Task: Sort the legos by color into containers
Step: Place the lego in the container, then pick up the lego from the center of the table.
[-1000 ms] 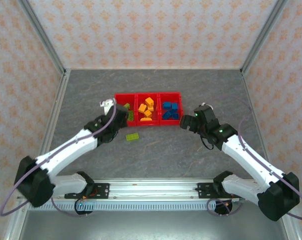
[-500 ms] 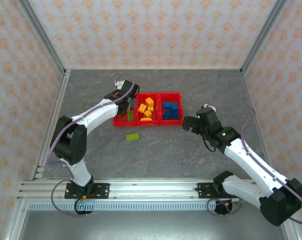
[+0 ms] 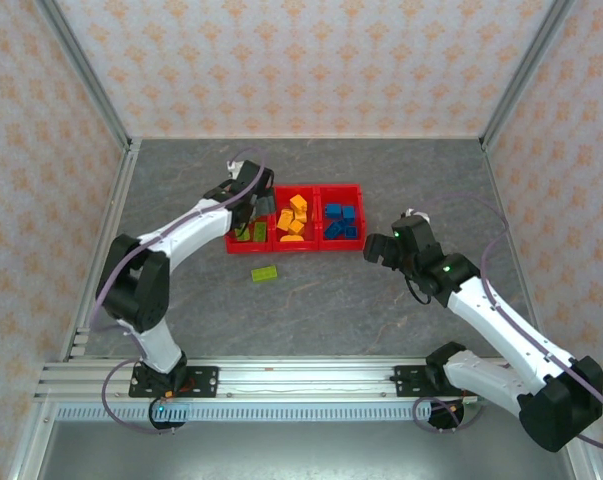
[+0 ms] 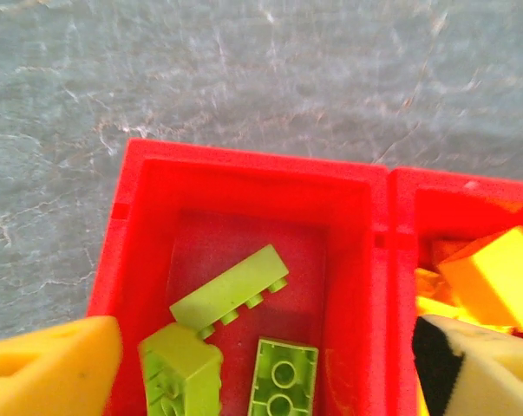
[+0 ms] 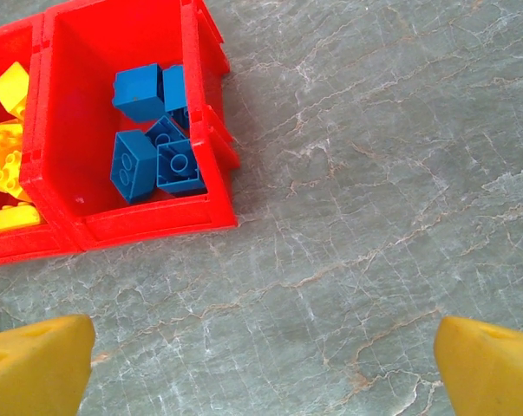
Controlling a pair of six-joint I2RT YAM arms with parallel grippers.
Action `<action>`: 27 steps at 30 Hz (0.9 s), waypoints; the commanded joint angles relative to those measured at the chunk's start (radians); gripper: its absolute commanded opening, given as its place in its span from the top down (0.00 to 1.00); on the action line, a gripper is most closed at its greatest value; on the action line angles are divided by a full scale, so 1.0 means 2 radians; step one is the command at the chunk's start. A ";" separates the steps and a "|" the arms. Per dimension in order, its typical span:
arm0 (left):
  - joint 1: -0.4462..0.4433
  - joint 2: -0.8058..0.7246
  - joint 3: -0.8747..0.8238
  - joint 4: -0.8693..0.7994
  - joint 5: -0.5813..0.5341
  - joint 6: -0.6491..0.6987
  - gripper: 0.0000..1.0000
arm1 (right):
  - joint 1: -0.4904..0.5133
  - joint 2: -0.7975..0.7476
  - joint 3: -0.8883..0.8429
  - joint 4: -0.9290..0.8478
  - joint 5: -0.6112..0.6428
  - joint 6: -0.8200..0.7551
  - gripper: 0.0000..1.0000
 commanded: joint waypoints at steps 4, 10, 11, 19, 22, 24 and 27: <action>0.002 -0.082 -0.029 0.005 -0.028 0.023 0.01 | -0.003 0.000 -0.004 -0.002 0.000 -0.007 0.00; -0.006 -0.132 -0.085 0.023 0.065 0.077 0.01 | -0.003 -0.001 -0.004 0.000 -0.006 -0.007 0.00; -0.012 -0.139 -0.095 0.024 0.081 0.090 0.02 | -0.003 -0.002 -0.004 0.001 -0.007 -0.007 0.00; -0.150 -0.119 -0.118 -0.037 0.053 0.270 0.01 | -0.003 -0.003 -0.007 0.017 -0.016 -0.011 0.00; -0.166 -0.109 -0.126 -0.069 0.096 0.347 0.01 | -0.003 -0.008 -0.007 0.015 -0.019 -0.014 0.00; -0.169 -0.098 -0.126 -0.104 0.103 0.384 0.02 | -0.003 -0.016 -0.011 0.015 -0.013 -0.015 0.00; -0.167 -0.077 -0.127 -0.139 0.060 0.401 0.03 | -0.002 -0.034 -0.022 0.021 -0.009 -0.014 0.00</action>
